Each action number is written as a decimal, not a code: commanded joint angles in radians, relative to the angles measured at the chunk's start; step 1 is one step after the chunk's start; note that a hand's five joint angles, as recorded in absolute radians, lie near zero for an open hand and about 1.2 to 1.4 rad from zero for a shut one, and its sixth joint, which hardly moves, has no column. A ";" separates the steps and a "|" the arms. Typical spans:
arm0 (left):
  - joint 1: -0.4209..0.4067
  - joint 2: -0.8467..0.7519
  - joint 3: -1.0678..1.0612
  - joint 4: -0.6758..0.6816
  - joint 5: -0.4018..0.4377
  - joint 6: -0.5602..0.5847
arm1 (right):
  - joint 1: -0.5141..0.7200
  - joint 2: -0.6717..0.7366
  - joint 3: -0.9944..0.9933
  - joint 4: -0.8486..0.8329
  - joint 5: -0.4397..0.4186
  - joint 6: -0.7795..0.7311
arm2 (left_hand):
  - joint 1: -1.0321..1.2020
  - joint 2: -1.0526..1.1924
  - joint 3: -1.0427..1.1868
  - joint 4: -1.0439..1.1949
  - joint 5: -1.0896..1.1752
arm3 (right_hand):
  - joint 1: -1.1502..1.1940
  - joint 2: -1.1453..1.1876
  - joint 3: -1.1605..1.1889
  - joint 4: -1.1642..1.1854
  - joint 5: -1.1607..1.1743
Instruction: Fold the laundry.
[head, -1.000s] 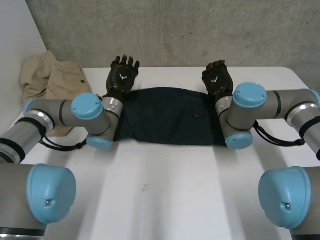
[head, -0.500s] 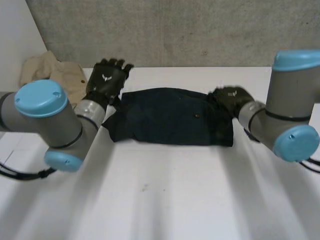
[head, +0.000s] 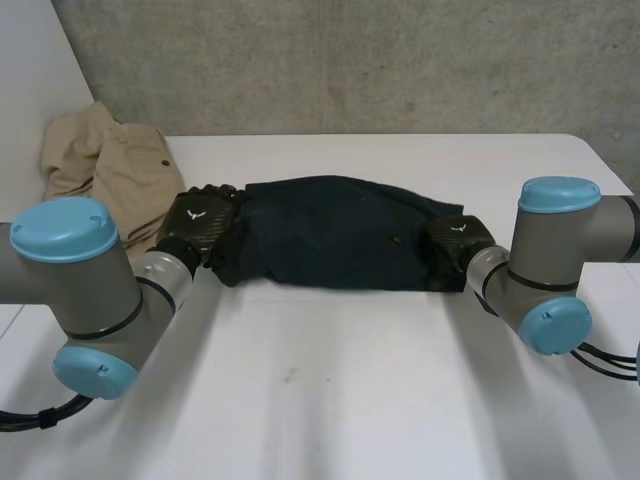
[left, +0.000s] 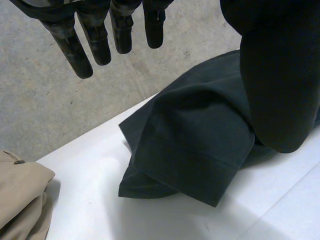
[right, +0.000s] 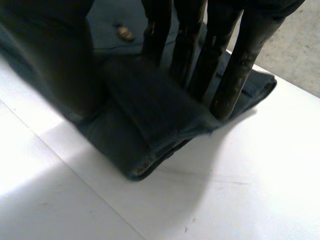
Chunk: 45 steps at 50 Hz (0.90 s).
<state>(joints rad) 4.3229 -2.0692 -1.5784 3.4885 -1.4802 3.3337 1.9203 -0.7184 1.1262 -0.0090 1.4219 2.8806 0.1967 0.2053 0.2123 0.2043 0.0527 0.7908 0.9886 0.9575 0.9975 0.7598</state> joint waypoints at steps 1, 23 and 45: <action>-0.006 0.008 -0.009 0.000 0.000 0.000 | -0.032 -0.015 0.014 -0.025 0.031 -0.001 | -0.022 -0.031 -0.038 -0.030 -0.053 | 0.605 0.408 0.439 0.399 0.462; -0.002 0.110 -0.072 -0.005 0.006 0.000 | -0.308 -0.349 0.245 0.009 -0.072 -0.610 | -0.022 -0.031 -0.038 -0.030 -0.053 | 0.605 0.408 0.439 0.399 0.462; -0.109 0.052 0.182 0.000 -0.011 -0.006 | 0.172 -0.196 0.069 0.087 -0.385 -0.666 | -0.022 -0.031 -0.038 -0.030 -0.053 | 0.551 0.354 0.385 0.345 0.408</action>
<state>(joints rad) 4.2512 -1.9737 -1.4945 3.4931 -1.4883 3.3330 2.0772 -0.9492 1.2193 0.0243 1.0814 2.1792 0.1968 0.2053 0.2123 0.2043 0.0527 0.9923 1.1830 1.1665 1.1940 0.9654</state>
